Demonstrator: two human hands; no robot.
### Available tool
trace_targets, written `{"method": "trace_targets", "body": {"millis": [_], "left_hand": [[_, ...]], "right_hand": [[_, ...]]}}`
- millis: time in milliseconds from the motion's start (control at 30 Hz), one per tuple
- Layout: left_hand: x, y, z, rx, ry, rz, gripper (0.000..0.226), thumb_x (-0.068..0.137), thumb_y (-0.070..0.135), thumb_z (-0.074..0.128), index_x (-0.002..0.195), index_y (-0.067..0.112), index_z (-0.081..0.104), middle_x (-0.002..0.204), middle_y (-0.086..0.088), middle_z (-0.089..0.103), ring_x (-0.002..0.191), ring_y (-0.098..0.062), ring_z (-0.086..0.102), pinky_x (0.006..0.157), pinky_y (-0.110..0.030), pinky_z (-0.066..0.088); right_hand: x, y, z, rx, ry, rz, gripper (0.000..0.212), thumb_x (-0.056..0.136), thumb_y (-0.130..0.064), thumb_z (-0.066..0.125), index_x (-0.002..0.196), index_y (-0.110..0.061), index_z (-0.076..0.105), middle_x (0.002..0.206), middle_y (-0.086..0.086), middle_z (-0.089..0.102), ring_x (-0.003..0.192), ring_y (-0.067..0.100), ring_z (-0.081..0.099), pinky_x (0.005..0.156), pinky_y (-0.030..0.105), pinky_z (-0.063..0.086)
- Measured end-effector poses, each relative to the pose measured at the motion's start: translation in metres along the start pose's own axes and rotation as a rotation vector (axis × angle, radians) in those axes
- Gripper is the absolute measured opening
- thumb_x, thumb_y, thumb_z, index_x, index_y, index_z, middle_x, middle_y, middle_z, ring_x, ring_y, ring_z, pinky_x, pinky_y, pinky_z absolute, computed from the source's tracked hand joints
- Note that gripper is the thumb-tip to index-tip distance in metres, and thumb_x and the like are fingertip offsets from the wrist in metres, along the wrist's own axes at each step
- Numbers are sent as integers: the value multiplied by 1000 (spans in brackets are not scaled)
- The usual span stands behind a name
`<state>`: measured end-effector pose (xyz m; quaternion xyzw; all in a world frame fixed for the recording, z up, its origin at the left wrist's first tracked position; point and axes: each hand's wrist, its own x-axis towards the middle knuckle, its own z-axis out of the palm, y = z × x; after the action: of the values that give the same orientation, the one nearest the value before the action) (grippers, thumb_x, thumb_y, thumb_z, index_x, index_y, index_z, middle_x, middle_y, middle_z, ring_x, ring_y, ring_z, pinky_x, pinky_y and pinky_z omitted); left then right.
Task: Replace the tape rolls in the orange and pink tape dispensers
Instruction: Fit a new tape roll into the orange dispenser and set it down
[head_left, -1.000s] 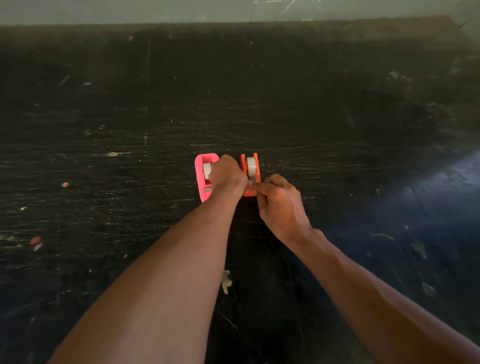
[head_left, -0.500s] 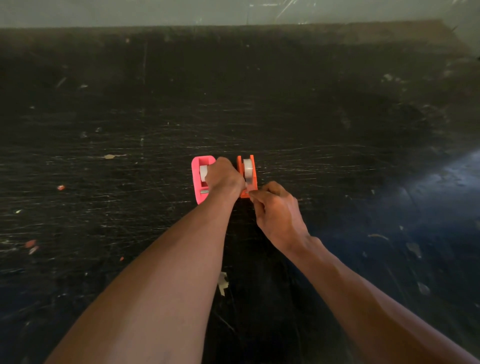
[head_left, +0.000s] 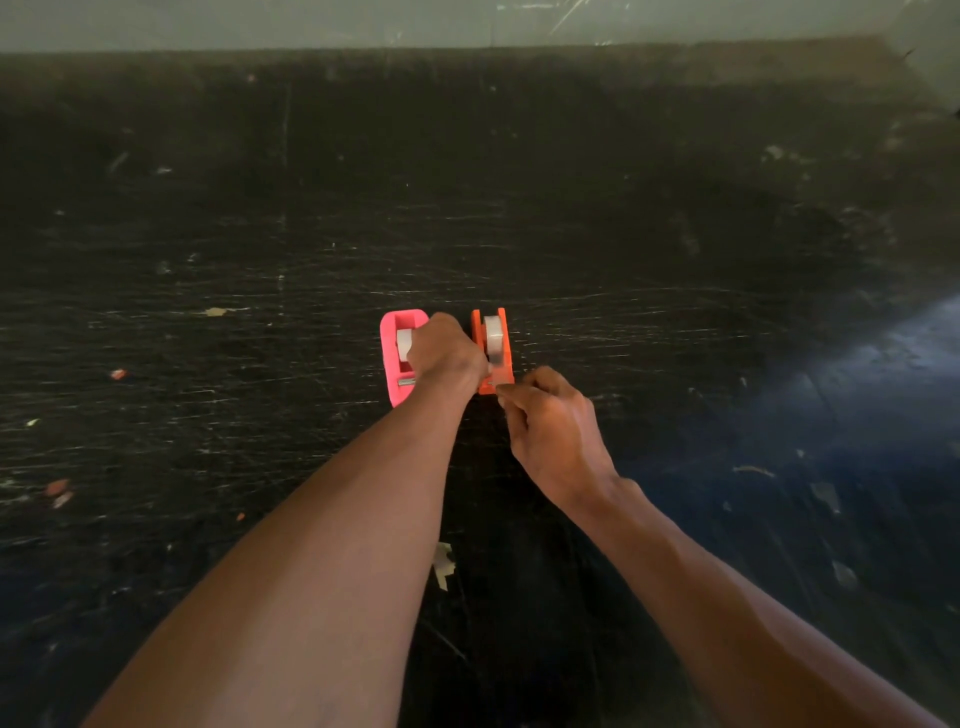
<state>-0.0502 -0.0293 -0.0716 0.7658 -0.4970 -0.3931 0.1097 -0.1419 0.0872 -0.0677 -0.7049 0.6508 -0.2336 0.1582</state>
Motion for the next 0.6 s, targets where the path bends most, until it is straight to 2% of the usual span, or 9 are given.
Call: {"method": "trace_targets", "body": {"millis": [133, 300, 367, 433, 600], "left_hand": [[0, 1, 0, 17, 14, 8, 27, 88, 13, 78, 112, 10, 68, 109, -9, 73, 99, -23, 73, 71, -27, 53], [1, 1, 1, 27, 18, 4, 26, 88, 13, 78, 111, 10, 68, 107, -8, 73, 97, -21, 72, 67, -26, 48], [2, 0, 1, 35, 14, 7, 27, 86, 15, 80, 110, 10, 68, 105, -8, 73, 96, -21, 73, 69, -27, 53], [3, 0, 1, 33, 17, 2, 30, 85, 16, 81, 112, 10, 68, 105, -9, 74, 96, -22, 74, 76, -29, 59], [5, 0, 2, 41, 24, 9, 29, 87, 14, 78, 114, 10, 67, 107, -9, 73, 98, -22, 73, 73, -28, 53]], "right_hand": [[1, 2, 5, -13, -29, 3, 17, 97, -10, 57, 104, -7, 72, 104, 8, 63, 77, 12, 61, 69, 25, 58], [2, 3, 9, -48, -46, -22, 18, 97, -11, 56, 105, -6, 70, 107, 9, 63, 81, 16, 64, 71, 30, 60], [3, 2, 10, -84, -36, -41, 18, 97, -12, 56, 105, -6, 70, 105, 9, 63, 81, 16, 64, 71, 32, 60], [2, 3, 10, -103, -18, -46, 19, 96, -14, 57, 107, -7, 71, 103, 9, 64, 81, 16, 64, 72, 33, 59], [-3, 4, 9, -80, -20, -40, 26, 96, -27, 54, 109, -11, 70, 102, 6, 64, 80, 14, 63, 73, 28, 57]]}}
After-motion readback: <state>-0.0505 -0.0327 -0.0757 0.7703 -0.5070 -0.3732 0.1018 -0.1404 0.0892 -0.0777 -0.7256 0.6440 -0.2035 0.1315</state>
